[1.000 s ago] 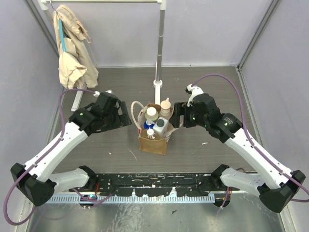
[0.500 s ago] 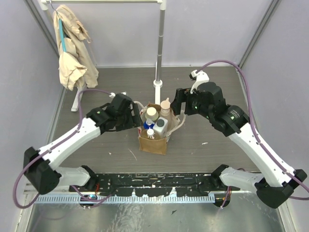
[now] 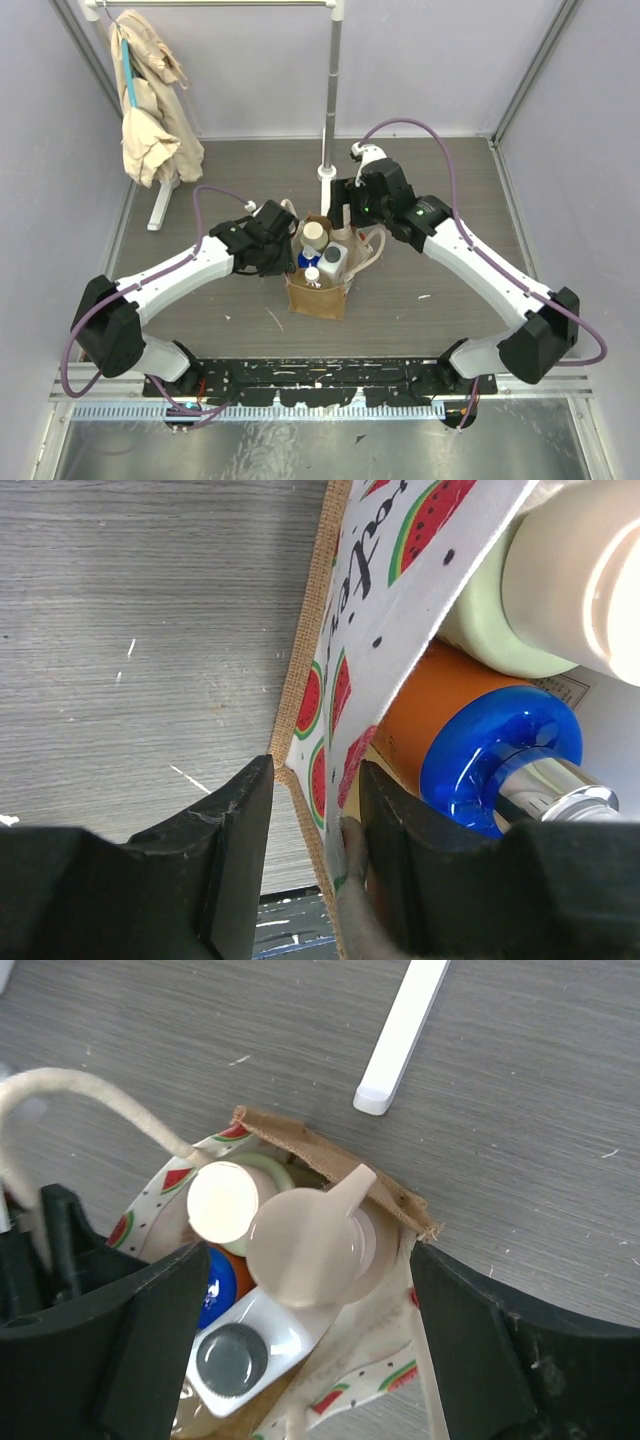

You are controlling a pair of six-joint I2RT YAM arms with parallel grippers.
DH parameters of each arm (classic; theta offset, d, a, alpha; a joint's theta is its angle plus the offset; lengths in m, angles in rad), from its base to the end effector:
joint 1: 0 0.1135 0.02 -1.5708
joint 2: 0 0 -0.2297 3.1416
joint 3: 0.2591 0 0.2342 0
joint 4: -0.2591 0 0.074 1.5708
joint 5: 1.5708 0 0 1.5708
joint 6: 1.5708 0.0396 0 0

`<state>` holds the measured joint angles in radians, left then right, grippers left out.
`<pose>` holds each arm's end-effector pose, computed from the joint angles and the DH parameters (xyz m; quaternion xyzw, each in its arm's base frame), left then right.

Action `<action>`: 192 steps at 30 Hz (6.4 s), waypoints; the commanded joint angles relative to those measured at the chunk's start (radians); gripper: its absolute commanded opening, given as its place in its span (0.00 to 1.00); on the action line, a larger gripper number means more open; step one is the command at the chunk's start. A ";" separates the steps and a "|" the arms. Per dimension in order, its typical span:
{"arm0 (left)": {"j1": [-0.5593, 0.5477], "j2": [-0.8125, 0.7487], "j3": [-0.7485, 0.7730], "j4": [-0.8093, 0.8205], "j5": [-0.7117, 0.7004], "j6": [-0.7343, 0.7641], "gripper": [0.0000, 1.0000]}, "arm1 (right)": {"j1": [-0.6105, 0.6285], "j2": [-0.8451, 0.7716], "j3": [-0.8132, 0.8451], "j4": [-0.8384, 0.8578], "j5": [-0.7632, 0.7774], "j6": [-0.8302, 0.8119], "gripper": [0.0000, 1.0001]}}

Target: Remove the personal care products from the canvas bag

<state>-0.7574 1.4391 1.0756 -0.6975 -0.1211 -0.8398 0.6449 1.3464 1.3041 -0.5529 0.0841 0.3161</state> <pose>0.2053 -0.1876 0.2179 -0.0550 0.9645 -0.1394 0.2176 0.2350 0.1726 0.3242 -0.1250 0.8739 0.1835 0.4324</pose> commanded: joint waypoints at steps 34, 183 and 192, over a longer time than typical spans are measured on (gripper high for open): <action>0.121 0.120 0.249 -0.184 -0.162 0.164 0.45 | 0.030 0.189 0.141 0.107 0.103 -0.059 0.33; 0.185 -0.028 0.103 -0.151 -0.044 0.177 0.86 | 0.277 0.557 0.447 -0.084 0.182 -0.071 0.76; 0.185 -0.056 0.099 -0.160 -0.061 0.179 0.86 | 0.212 0.589 0.415 -0.014 0.060 -0.025 0.73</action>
<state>-0.5652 1.4250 1.1881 -0.8791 -0.1825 -0.6647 0.8600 1.9179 1.7199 -0.6266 0.2169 0.2691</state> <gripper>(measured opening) 0.857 0.744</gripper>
